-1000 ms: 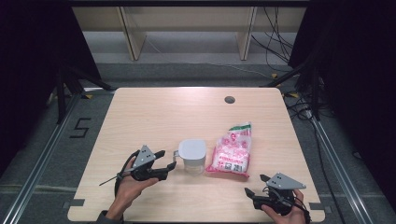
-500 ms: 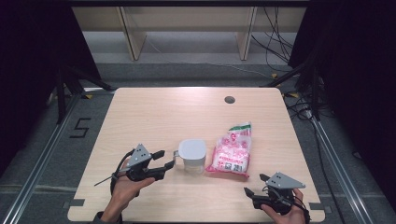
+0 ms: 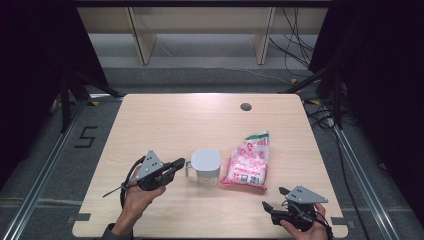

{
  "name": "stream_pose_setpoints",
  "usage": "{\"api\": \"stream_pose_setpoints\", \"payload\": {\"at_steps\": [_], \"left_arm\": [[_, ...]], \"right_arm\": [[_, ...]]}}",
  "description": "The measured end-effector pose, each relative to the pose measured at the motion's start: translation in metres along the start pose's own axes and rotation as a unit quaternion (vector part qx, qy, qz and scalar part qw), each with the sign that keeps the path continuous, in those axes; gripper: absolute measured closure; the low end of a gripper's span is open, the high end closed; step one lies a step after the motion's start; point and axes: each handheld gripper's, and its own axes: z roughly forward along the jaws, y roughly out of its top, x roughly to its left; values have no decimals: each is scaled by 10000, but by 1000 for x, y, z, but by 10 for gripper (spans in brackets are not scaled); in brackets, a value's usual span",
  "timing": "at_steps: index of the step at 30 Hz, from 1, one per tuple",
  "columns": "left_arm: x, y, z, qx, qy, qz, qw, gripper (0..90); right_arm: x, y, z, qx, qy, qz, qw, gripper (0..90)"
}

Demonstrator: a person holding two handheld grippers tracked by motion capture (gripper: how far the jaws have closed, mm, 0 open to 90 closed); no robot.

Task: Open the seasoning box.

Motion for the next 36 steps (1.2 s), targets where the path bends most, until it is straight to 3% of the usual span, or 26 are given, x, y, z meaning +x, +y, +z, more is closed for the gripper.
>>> {"api": "stream_pose_setpoints", "payload": {"at_steps": [1, 2, 4, 8, 10, 12, 14, 19, 21, 22, 23, 27, 30, 31, 34, 35, 36], "left_arm": [[1, 0, 2, -23, -15, -22, 10000, 892], [2, 1, 4, -14, -58, -109, 9999, 893], [3, 3, 5, -19, -55, -166, 9998, 894], [4, 6, 10, -57, -92, -116, 9999, 894], [3, 7, 13, -47, -118, -116, 9999, 893], [2, 8, 16, -18, -114, -69, 9999, 893], [2, 8, 18, -2, -110, -15, 9999, 893], [3, 5, 24, 15, -138, -109, 9998, 887], [4, 4, 25, 20, -165, -51, 9998, 884], [3, 3, 26, -17, -163, -170, 9997, 884], [4, 3, 26, -3, -180, -170, 9997, 884], [3, 3, 24, 86, -134, -35, 9999, 884], [4, 3, 25, -1, -188, -56, 9998, 883], [3, 2, 25, -2, -152, -129, 9998, 881], [4, 2, 25, -6, -145, -80, 9999, 880], [4, 2, 25, -6, -155, -78, 9998, 879], [5, 2, 25, -9, -163, -82, 9998, 877]], "right_arm": [[-2, 0, 1, -29, 0, -113, 9999, 241], [-2, 0, 2, -7, 90, -104, 9999, 241], [-1, 0, 1, -1, 56, -103, 9999, 242], [-1, 0, 1, -10, 1, -115, 9999, 242], [-2, 1, 1, 39, 128, -159, 9998, 242], [3, 1, 1, 11, 10, 51, 10000, 242], [1, 1, 2, -20, 49, -136, 9999, 242], [1, 2, 2, -8, 13, -131, 9999, 242], [1, 2, 3, 0, 77, -163, 9998, 242], [0, 3, 3, 47, 157, -177, 9997, 240], [3, 2, 3, -12, 45, -150, 9999, 239], [4, 5, 5, 7, 94, -224, 9997, 213], [7, 7, 7, -131, 141, -129, 9997, 190], [8, 10, 7, -189, 140, -286, 9993, 183], [10, 13, 9, -261, 127, -350, 9990, 172], [13, 15, 11, -290, 165, -275, 9991, 163], [12, 19, 13, -377, 175, -405, 9983, 164]]}}
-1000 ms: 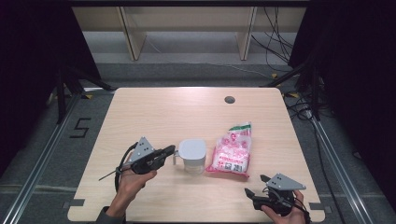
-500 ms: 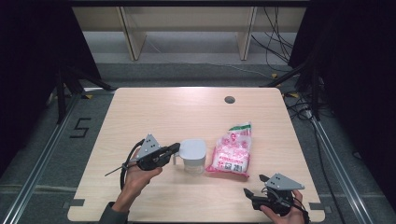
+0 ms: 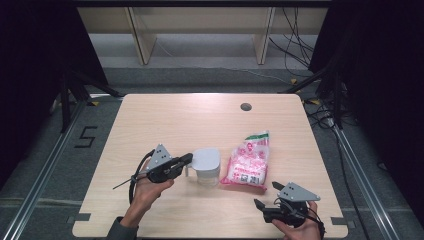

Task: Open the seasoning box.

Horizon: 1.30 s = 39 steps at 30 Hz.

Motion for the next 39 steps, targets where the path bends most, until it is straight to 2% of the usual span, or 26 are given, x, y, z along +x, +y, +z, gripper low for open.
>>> {"api": "stream_pose_setpoints", "payload": {"at_steps": [1, 2, 4, 6, 9, 11, 12, 15, 16, 17, 18, 19, 20, 22, 24, 25, 26, 27, 29, 31, 33, 34, 35, 36, 37, 39], "left_arm": [[0, 0, 0, -16, -11, -6, 10000, 876], [0, 0, 0, -7, 5, -7, 10000, 876], [-1, 0, -1, 46, 60, -26, 10000, 876], [0, 0, -1, 25, 31, -45, 10000, 876], [0, -1, -1, 8, 15, -55, 10000, 876], [1, -1, -1, 13, 9, -37, 10000, 876], [1, -1, -1, 12, 9, -63, 10000, 876], [1, -1, -2, 20, -8, -109, 9999, 876], [2, -2, -2, 16, 5, -112, 9999, 875], [2, -2, -2, 17, -3, -71, 10000, 875], [3, -2, -2, 13, -8, -78, 10000, 875], [3, -2, -2, 11, -10, -78, 10000, 874], [2, -2, -2, 4, -4, -85, 10000, 874], [3, -2, -2, 13, 0, -71, 10000, 875], [3, -2, -2, -20, -35, -136, 9999, 875], [3, -3, -2, -19, -38, -220, 9997, 875], [5, -3, -2, -9, -66, -149, 9999, 875], [5, -3, -2, -8, -50, -160, 9999, 875], [5, -3, -2, -16, -71, -139, 9999, 875], [6, -4, -2, -40, -81, -147, 9999, 875], [5, -3, -2, -14, -36, -134, 9999, 875], [5, -3, -2, -14, -42, -132, 9999, 875], [5, -3, -2, -13, -49, -130, 9999, 875], [5, -3, -2, -14, -50, -134, 9999, 875], [5, -3, -2, -20, -42, -132, 9999, 875], [5, -3, -3, -8, -39, -113, 9999, 874]], "right_arm": [[0, 3, 2, -112, -3, -133, 9998, 168], [3, 10, 7, -157, 144, -121, 9997, 184], [4, 13, 10, -190, 112, -186, 9996, 201], [5, 21, 20, -256, 197, -334, 9989, 290], [7, 25, 26, -200, 284, -268, 9990, 344], [9, 31, 32, -108, 458, -280, 9985, 426], [10, 34, 36, -182, 400, -414, 9982, 466], [15, 43, 44, -231, 661, -437, 9966, 583], [17, 49, 47, -303, 627, -524, 9962, 652], [17, 49, 47, -303, 627, -524, 9962, 652], [19, 52, 49, -326, 649, -503, 9961, 687], [19, 55, 51, -365, 650, -605, 9954, 723], [21, 56, 52, -350, 657, -558, 9957, 742], [22, 63, 57, -451, 703, -684, 9942, 829], [23, 66, 59, -529, 731, -704, 9934, 853], [23, 70, 61, -425, 714, -717, 9940, 872], [23, 70, 61, -425, 714, -717, 9940, 872], [22, 71, 64, -484, 707, -659, 9941, 881], [20, 74, 68, -533, 733, -708, 9934, 892], [21, 77, 71, -449, 780, -694, 9935, 898], [22, 79, 74, -519, 798, -680, 9931, 898], [22, 82, 76, -558, 838, -763, 9920, 898], [24, 83, 76, -524, 797, -687, 9931, 899], [24, 85, 77, -500, 832, -746, 9925, 899], [25, 88, 79, -457, 833, -691, 9931, 899], [26, 89, 80, -503, 822, -725, 9927, 899]]}}
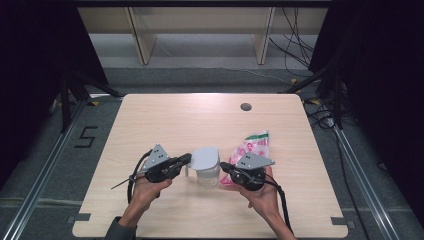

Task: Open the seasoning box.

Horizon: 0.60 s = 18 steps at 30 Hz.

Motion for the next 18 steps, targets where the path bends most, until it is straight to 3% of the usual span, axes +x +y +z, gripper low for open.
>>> {"api": "stream_pose_setpoints", "payload": {"at_steps": [1, 2, 3, 5, 7, 10, 11, 13, 14, 15, 18], "left_arm": [[0, 0, 0, 7, 0, 18, 10000, 873], [1, 0, 0, 6, 8, 20, 10000, 873], [1, -1, 0, 2, 13, -59, 10000, 873], [2, 0, -1, 7, 20, -22, 10000, 851], [2, 1, -2, -11, 15, -44, 10000, 837], [2, 3, -7, 114, 10, 249, 9996, 692], [1, 3, -9, 110, 15, 213, 9997, 692], [2, 5, -12, 116, -56, 292, 9995, 575], [2, 5, -14, 145, -71, 317, 9994, 575], [2, 5, -17, 211, -28, 413, 9989, 492], [3, 1, -23, 317, -69, 404, 9987, 446]], "right_arm": [[0, 1, 1, -4, 20, -26, 10000, 900], [3, 3, 3, -32, 36, 134, 9999, 900], [3, 3, 3, -32, 36, 134, 9999, 900], [2, 6, 4, -36, 100, 42, 9999, 900], [3, 7, 3, -1, 114, 95, 9999, 900], [2, 10, 7, -138, 120, -27, 9998, 900], [2, 10, 7, -138, 120, -27, 9998, 900], [5, 12, 10, -86, 182, -17, 9998, 899], [5, 12, 10, -86, 182, -17, 9998, 899], [6, 14, 12, -202, 84, -32, 9998, 899], [7, 17, 11, -181, 119, -83, 9997, 897]]}}
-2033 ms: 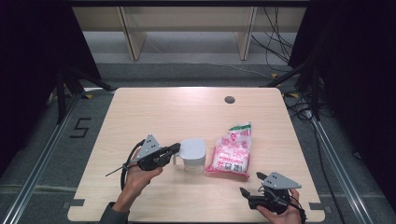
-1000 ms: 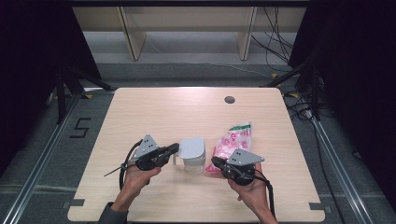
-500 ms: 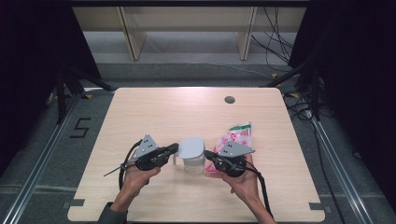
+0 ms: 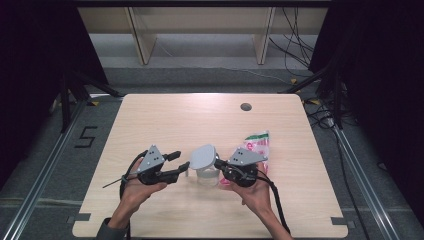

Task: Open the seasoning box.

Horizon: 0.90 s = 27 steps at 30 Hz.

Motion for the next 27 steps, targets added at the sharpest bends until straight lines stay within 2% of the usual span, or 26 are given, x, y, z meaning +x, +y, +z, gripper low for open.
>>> {"api": "stream_pose_setpoints", "payload": {"at_steps": [1, 2, 3, 4, 6, 7, 8, 10, 14, 16, 18, 20, 22, 23, 25, 26, 27], "left_arm": [[-2, -4, -3, 85, 33, -24, 10000, 419], [-1, -7, -6, 126, 47, 68, 9999, 390], [0, -9, -7, 154, 47, 159, 9997, 368], [-1, -14, -9, 204, 110, 16, 9997, 355], [-1, -20, -12, 238, 195, -51, 9995, 337], [0, -22, -13, 254, 183, -5, 9995, 329], [0, -25, -13, 267, 188, 34, 9995, 305], [-1, -30, -14, 364, 277, -4, 9990, 292], [-3, -37, -17, 384, 267, -54, 9989, 274], [-4, -39, -17, 422, 279, -49, 9987, 268], [-6, -40, -17, 409, 274, -123, 9987, 264], [-6, -41, -17, 428, 265, -47, 9987, 264], [-7, -42, -17, 448, 239, -89, 9987, 261], [-6, -42, -17, 484, 234, -7, 9986, 261], [-7, -42, -17, 460, 209, -92, 9987, 260], [-6, -42, -18, 471, 201, -7, 9987, 260], [-8, -43, -18, 478, 253, -128, 9985, 260]], "right_arm": [[1, 2, 0, 19, 26, 43, 10000, 896], [3, 4, 2, -58, 25, -56, 10000, 892], [4, 6, 2, 3, 20, -16, 10000, 891], [4, 7, 4, -39, 45, -108, 9999, 890], [8, 11, 7, -48, 29, -129, 9999, 889], [10, 12, 8, -93, 25, -106, 9999, 889], [13, 16, 11, -94, 101, -211, 9997, 889], [15, 17, 12, -105, 94, -203, 9997, 889], [20, 23, 17, -103, 168, -319, 9993, 884], [25, 25, 21, -139, 200, -299, 9993, 884], [30, 27, 25, -125, 251, -385, 9989, 882], [33, 27, 26, -96, 291, -450, 9985, 877], [33, 27, 24, -118, 266, -454, 9985, 874], [31, 28, 21, -148, 265, -456, 9985, 871], [26, 27, 13, -167, 208, -380, 9989, 857], [21, 27, 8, -189, 147, -488, 9985, 853], [18, 25, 2, -193, 133, -334, 9992, 848]]}}
